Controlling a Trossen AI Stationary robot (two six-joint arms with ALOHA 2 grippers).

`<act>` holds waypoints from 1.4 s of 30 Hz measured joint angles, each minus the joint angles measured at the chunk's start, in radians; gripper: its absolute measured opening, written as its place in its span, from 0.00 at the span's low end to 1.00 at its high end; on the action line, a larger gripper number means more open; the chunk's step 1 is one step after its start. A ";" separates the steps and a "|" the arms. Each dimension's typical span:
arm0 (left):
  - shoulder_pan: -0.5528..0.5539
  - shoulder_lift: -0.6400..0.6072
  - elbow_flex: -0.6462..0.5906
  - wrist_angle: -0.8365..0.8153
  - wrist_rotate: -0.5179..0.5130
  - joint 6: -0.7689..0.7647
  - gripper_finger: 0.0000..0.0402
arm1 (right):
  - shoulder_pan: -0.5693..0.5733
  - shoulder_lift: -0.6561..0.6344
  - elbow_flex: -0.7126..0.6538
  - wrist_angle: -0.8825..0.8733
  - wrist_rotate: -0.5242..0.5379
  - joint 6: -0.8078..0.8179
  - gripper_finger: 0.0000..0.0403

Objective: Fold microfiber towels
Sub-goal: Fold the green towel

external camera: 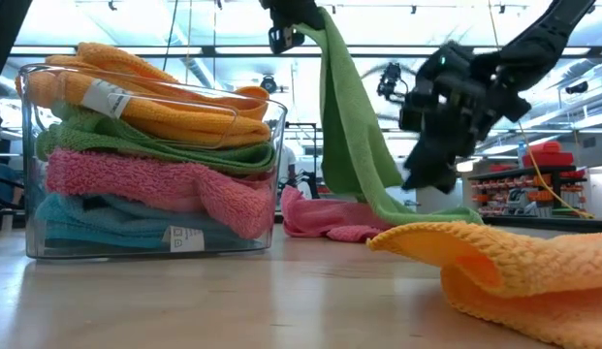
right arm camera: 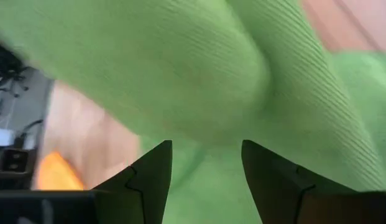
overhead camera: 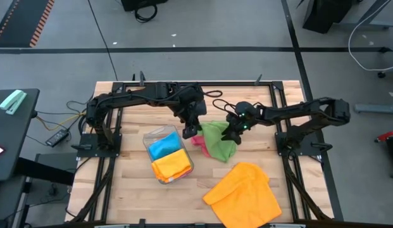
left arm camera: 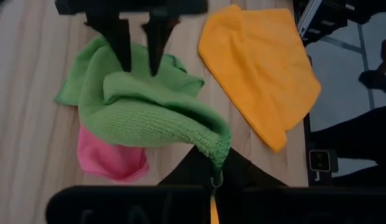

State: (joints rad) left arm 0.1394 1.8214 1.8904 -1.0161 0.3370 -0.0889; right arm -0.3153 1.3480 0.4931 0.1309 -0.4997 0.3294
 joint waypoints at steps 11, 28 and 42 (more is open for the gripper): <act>-0.016 0.000 0.000 0.009 0.000 -0.006 0.02 | 0.005 0.098 -0.020 0.427 -0.084 0.138 0.50; -0.015 0.000 0.000 0.000 0.000 -0.006 0.05 | 0.138 0.060 -0.017 0.512 0.096 0.247 0.49; 0.023 -0.013 0.000 -0.007 -0.098 0.021 0.04 | 0.109 -0.027 0.014 0.409 0.083 0.222 0.02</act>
State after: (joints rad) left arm 0.1623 1.8088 1.8904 -1.0232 0.2393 -0.0676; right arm -0.2062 1.3209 0.5070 0.5394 -0.4166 0.5511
